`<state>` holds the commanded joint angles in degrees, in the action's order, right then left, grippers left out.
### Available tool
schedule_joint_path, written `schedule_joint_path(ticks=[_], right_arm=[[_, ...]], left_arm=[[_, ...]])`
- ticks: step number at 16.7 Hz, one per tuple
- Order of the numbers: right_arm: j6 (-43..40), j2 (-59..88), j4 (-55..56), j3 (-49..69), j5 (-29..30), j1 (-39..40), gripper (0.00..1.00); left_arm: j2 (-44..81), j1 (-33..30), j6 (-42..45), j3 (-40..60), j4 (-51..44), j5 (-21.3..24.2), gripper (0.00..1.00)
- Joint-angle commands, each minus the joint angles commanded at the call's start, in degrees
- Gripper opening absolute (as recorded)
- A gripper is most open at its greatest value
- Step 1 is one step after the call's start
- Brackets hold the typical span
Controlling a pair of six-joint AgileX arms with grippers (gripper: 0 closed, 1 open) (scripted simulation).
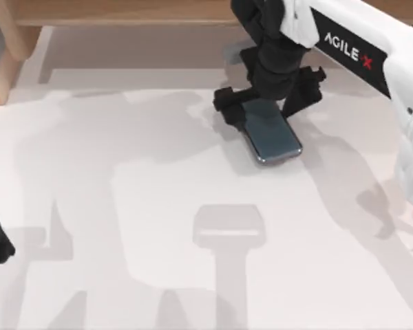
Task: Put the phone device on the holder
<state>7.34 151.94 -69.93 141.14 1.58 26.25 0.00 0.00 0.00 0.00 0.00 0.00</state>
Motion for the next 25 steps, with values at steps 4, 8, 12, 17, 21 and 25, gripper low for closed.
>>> schedule_joint_path(ticks=[4, 8, 12, 17, 21, 25], right_arm=[[3.18, -6.63, 0.42, -8.02, -0.63, 0.73, 0.0], [6.89, -18.66, 4.53, -23.19, -1.07, 0.73, 0.0], [10.07, -32.55, 10.73, -38.35, 0.29, 0.26, 0.0], [13.07, -47.17, 18.53, -53.08, 4.21, -0.09, 0.0], [14.4, -57.42, 24.48, -65.77, 8.76, 0.16, 0.0], [15.47, -66.53, 31.15, -77.78, 14.1, 0.74, 0.0]], left_arm=[[0.0, 0.0, 0.0, 0.0, 0.0, 0.0, 1.0], [0.0, 0.0, 0.0, 0.0, 0.0, 0.0, 1.0], [0.0, 0.0, 0.0, 0.0, 0.0, 0.0, 1.0], [0.0, 0.0, 0.0, 0.0, 0.0, 0.0, 1.0], [0.0, 0.0, 0.0, 0.0, 0.0, 0.0, 1.0], [0.0, 0.0, 0.0, 0.0, 0.0, 0.0, 1.0]])
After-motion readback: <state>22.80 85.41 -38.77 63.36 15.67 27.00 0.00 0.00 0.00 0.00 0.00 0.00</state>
